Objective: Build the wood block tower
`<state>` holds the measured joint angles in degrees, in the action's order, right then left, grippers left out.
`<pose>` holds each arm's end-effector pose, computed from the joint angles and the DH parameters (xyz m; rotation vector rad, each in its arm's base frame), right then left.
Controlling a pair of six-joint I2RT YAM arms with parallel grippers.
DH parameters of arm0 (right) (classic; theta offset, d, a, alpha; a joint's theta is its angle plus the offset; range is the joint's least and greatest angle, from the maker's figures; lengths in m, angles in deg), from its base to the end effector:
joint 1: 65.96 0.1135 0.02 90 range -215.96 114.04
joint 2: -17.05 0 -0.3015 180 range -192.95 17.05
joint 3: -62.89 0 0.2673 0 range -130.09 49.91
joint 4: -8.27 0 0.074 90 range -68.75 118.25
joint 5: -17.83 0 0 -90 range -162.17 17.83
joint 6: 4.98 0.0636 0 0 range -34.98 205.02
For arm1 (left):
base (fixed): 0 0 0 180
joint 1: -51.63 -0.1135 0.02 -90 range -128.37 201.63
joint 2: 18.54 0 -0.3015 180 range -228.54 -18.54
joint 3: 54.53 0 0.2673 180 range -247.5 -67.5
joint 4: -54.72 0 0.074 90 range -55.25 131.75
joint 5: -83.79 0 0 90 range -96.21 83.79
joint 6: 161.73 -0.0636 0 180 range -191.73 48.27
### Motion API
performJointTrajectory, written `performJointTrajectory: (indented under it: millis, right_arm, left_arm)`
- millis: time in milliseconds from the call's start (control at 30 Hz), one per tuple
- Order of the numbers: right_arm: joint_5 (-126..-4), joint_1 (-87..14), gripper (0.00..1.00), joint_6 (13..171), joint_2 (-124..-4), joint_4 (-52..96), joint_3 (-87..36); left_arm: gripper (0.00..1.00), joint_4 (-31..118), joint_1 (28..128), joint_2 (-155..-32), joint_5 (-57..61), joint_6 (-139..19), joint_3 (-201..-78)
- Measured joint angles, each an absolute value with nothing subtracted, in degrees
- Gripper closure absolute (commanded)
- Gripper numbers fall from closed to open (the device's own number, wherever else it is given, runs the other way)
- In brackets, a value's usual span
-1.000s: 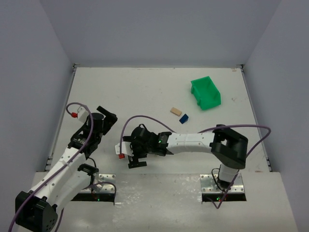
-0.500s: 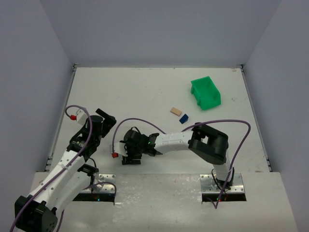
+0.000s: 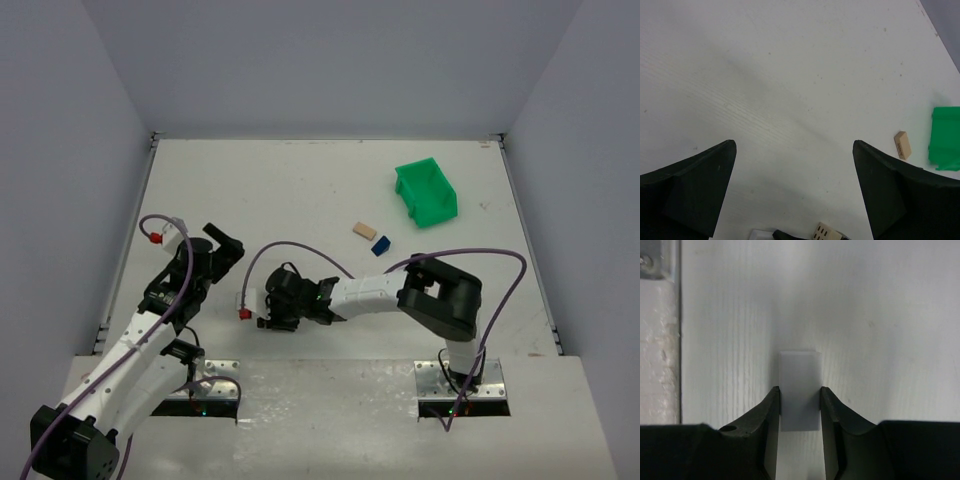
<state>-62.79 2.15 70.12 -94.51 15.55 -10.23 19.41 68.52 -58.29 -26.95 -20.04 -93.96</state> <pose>0.1528 0.4081 0.1298 -1.6836 1.7793 0.6257 0.1635 -0.0261 0.2270 -0.8367 1.9934 -0.2974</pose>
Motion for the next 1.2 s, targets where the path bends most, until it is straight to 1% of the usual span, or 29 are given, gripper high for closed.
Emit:
performJointTrajectory:
  millis: [67,200,233,267,333,467,600,667,700,833,1033,1100,1167,1200]
  right_arm:
    - [-62.2,0.1,1.0,72.5,-91.8,13.8,-7.3]
    - [-59.6,-7.1,1.0,76.8,-83.3,6.8,-0.5]
    - [-59.7,-8.2,1.0,77.2,-81.8,5.5,0.4]
    - [-59.8,-10.4,1.0,77.6,-78.0,0.5,3.7]
    - [-60.0,-11.9,1.0,78.0,-72.3,-4.7,8.2]
    - [-59.6,-12.2,1.0,78.6,-64.7,-12.0,13.6]
    - [-59.5,-13.3,1.0,79.0,-60.8,-16.2,17.1]
    - [-59.6,-13.7,1.0,79.1,-60.0,-17.0,18.2]
    - [-59.7,-13.9,1.0,79.2,-59.8,-17.3,18.6]
    - [-60.2,-14.1,1.0,79.3,-59.7,-17.6,19.4]
    - [-60.0,-14.2,1.0,79.5,-59.7,-17.8,19.6]
    - [-59.7,-14.2,0.99,79.7,-59.7,-17.9,19.6]
    - [-59.3,-14.2,0.99,79.7,-59.7,-18.1,19.6]
    - [-58.9,-14.2,0.99,79.7,-59.7,-18.2,19.6]
  left_arm:
    - [0.0,21.4,68.5,-58.3,-24.4,-22.3,-93.9]
    - [0.0,29.3,68.5,-57.8,-14.2,-27.2,-93.0]
    - [0.0,31.7,68.5,-57.6,-10.6,-28.4,-92.4]
    - [0.02,34.6,68.5,-57.5,-6.6,-29.3,-91.6]
    - [0.04,39.7,68.5,-57.6,0.8,-30.9,-90.2]
    - [0.17,47.9,68.5,-58.3,13.0,-32.3,-88.3]
    - [0.34,53.7,68.5,-59.2,19.9,-32.4,-87.5]
    - [0.42,56.7,68.5,-60.1,22.6,-31.7,-86.9]
    - [0.42,58.2,68.5,-60.7,23.9,-31.4,-86.6]
    - [0.42,61.3,68.6,-62.3,27.6,-30.2,-85.3]
    - [0.44,63.3,70.5,-64.3,27.8,-29.4,-85.0]
    - [0.49,63.8,71.7,-65.4,27.6,-29.4,-85.0]
    - [0.57,63.9,73.2,-66.9,27.0,-29.4,-85.1]
    - [0.63,63.9,73.7,-67.6,26.8,-29.5,-85.1]
